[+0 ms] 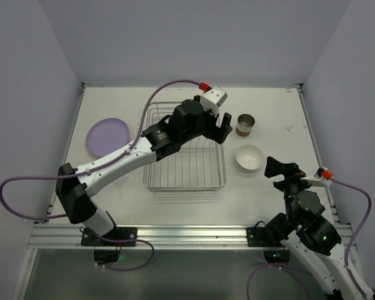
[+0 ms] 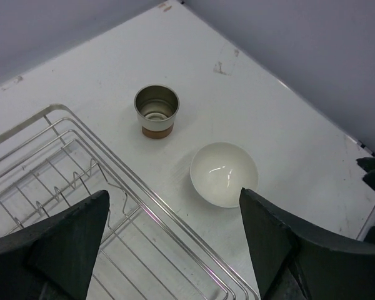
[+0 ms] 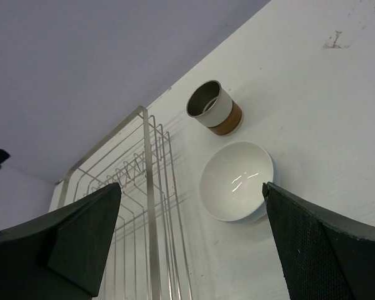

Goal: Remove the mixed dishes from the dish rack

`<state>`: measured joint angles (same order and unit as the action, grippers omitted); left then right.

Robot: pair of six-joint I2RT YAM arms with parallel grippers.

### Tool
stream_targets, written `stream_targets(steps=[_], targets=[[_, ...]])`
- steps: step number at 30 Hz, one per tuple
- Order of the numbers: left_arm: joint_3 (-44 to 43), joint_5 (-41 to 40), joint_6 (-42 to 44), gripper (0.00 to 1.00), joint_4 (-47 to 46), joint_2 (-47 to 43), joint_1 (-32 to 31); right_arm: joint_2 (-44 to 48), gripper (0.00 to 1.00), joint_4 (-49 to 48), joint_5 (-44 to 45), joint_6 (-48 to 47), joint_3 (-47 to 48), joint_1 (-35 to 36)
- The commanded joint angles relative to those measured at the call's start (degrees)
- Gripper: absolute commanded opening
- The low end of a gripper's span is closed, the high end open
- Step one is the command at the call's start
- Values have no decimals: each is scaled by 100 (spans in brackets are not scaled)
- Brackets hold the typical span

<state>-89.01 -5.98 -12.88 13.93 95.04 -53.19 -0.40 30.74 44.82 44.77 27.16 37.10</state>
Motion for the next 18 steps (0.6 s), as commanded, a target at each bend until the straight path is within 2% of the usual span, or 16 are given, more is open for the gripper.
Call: stream_targets(steps=[1,5,7,14,18], targets=[[550,-35,-21,89,-778,-802,28,699,99,-384,-166,-249,-70,-1],[1051,-131,-47,94,-717,-1583,28,717,99,-586,-517,-539,-105,8],[1508,-219,-91,100,-769,-1874,28,682,99,-657,-737,-698,-105,8],[2914,-694,-276,100,-1059,-3270,28,603,99,-1043,-1492,-952,-351,8],[4063,-1098,-302,100,-1288,-4097,28,568,99,-1403,-1915,-1172,-562,8]])
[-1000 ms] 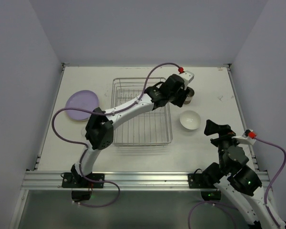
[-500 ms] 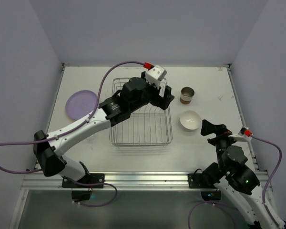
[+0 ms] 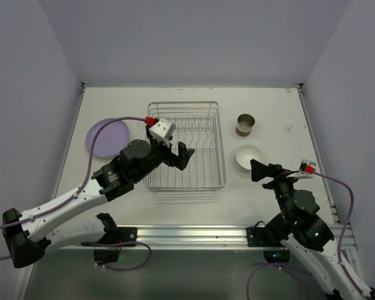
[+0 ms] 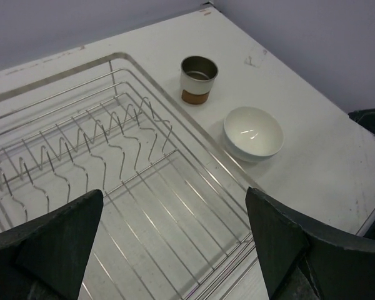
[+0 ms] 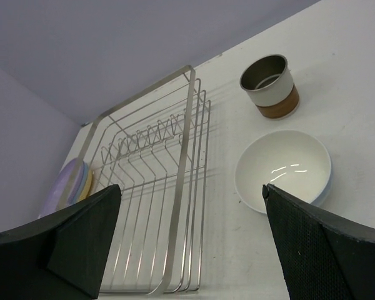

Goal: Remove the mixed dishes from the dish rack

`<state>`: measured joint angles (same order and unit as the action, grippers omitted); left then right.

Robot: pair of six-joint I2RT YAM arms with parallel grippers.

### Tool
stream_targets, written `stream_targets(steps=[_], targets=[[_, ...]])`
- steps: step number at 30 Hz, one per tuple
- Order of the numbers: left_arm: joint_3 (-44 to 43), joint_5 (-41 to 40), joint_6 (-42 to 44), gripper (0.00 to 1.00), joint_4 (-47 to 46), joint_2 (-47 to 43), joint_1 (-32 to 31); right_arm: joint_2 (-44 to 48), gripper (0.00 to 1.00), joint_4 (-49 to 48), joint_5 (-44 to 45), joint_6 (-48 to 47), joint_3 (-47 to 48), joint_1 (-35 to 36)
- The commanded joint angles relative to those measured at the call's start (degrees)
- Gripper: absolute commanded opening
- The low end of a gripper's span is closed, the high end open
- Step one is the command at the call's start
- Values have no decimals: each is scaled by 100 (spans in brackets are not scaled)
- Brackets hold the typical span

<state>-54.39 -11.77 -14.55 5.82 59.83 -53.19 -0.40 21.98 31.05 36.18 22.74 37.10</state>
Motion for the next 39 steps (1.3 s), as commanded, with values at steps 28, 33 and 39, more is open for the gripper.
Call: stream_targets(steps=[28,33,39], targets=[[4437,-1574,-13,100,-1822,-4120,19,67,99,-1828,-1663,-604,-1149,8],[4481,-1600,-4,100,-1848,-4085,19,-205,99,-1907,-1707,-604,-1149,8],[4428,-1556,-4,100,-1822,-3962,19,-355,99,-1987,-1690,-595,-1167,8]])
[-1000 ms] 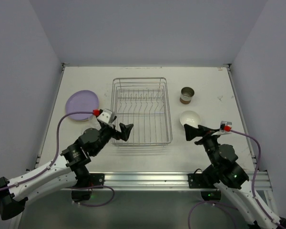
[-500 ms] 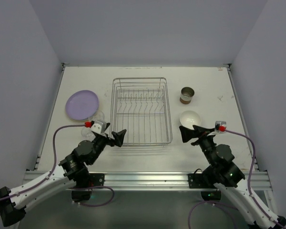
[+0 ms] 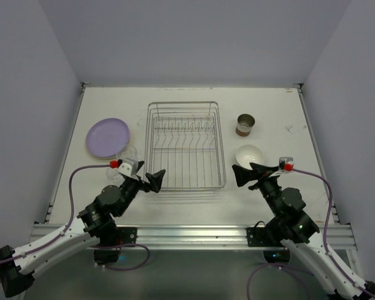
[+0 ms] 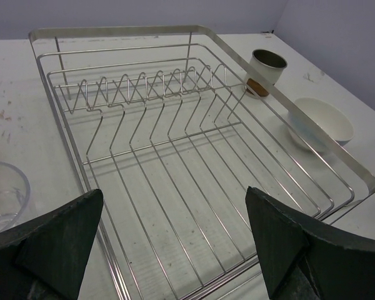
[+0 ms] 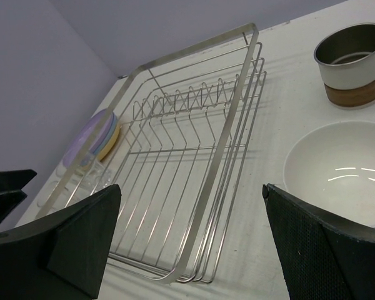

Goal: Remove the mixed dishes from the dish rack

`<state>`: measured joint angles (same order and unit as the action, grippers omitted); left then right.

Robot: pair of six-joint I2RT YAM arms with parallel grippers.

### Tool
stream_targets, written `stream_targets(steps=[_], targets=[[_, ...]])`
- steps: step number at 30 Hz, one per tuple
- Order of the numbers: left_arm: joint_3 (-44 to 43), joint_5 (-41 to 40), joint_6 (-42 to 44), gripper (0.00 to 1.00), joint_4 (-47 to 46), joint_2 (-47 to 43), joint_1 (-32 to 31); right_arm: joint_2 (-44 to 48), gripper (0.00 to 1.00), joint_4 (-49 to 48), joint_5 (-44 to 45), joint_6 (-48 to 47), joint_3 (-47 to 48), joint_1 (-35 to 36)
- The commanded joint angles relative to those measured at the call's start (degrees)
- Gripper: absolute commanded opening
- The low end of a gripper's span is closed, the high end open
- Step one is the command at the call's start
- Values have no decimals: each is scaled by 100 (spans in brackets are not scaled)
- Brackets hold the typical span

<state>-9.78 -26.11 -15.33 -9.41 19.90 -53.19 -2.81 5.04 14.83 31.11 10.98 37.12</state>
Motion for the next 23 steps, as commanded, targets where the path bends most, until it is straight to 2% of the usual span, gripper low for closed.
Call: stream_targets(steps=[1,23], targets=[[-41,-114,66,100,-298,40,19,-158,99,-284,-33,-88,9,5],[-85,-114,48,100,-298,163,19,-176,99,-266,38,-70,9,5]])
